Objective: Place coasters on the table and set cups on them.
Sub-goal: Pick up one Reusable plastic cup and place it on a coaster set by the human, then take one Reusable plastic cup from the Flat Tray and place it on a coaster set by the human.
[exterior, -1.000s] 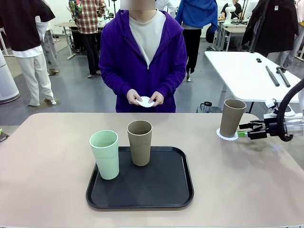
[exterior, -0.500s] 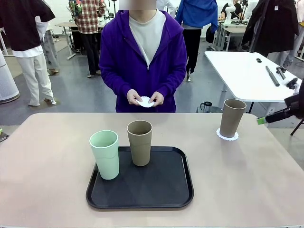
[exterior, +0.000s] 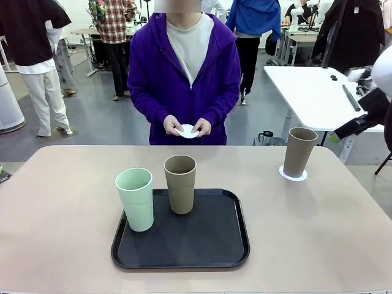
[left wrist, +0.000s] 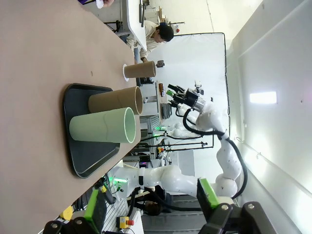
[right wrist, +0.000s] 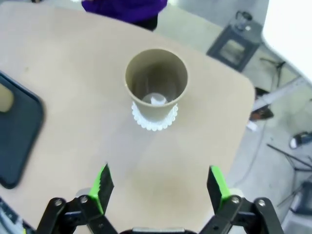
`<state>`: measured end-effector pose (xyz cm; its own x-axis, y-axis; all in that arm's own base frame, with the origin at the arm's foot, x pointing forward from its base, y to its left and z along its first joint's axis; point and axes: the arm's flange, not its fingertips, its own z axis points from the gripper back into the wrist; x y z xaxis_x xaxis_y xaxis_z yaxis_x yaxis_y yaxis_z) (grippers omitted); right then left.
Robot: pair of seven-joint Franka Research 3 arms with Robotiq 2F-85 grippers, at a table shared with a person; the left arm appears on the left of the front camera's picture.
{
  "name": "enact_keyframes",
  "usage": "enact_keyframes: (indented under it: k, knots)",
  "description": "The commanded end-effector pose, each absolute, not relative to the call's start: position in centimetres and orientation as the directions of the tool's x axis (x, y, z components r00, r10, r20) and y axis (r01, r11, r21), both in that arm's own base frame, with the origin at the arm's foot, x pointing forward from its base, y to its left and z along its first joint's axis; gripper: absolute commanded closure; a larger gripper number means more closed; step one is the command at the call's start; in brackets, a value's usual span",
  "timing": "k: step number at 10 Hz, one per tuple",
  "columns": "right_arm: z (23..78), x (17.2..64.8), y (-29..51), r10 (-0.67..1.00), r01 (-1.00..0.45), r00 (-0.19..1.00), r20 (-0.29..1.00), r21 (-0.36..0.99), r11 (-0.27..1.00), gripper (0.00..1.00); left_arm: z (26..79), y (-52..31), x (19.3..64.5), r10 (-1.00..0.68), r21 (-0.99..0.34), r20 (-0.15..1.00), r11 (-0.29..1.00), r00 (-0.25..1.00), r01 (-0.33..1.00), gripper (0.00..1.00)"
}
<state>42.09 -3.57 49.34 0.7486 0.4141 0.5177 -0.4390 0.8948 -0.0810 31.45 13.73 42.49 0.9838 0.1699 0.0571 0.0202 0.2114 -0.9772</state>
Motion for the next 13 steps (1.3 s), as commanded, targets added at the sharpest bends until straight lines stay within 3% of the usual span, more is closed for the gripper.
enact_keyframes:
  k: [1, 3, 5, 6, 13]
  knots:
    - [52.2, 39.8, -0.2, 0.425, -0.404, 0.791, 0.440, -0.146, 0.903, 0.00, 42.6, 13.7, 31.5, 0.177, -0.979, 0.065, 0.202, 0.982, 0.029, 0.00]
    - [55.1, 39.2, 1.3, 0.400, -0.352, 0.811, 0.428, -0.190, 0.917, 0.00, 42.6, 13.7, 31.5, 0.177, -0.979, 0.065, 0.202, 0.982, 0.029, 0.00]
    - [54.9, 40.0, 1.1, 0.402, -0.380, 0.818, 0.412, -0.138, 0.915, 0.00, 42.6, 13.7, 31.5, 0.177, -0.979, 0.065, 0.202, 0.982, 0.029, 0.00]
    - [55.2, 38.8, 1.3, 0.412, -0.358, 0.797, 0.441, -0.205, 0.911, 0.00, 42.6, 13.7, 31.5, 0.177, -0.979, 0.065, 0.202, 0.982, 0.029, 0.00]
    - [55.2, 38.8, 1.3, 0.412, -0.358, 0.797, 0.441, -0.205, 0.911, 0.00, 42.6, 13.7, 31.5, 0.177, -0.979, 0.065, 0.202, 0.982, 0.029, 0.00]
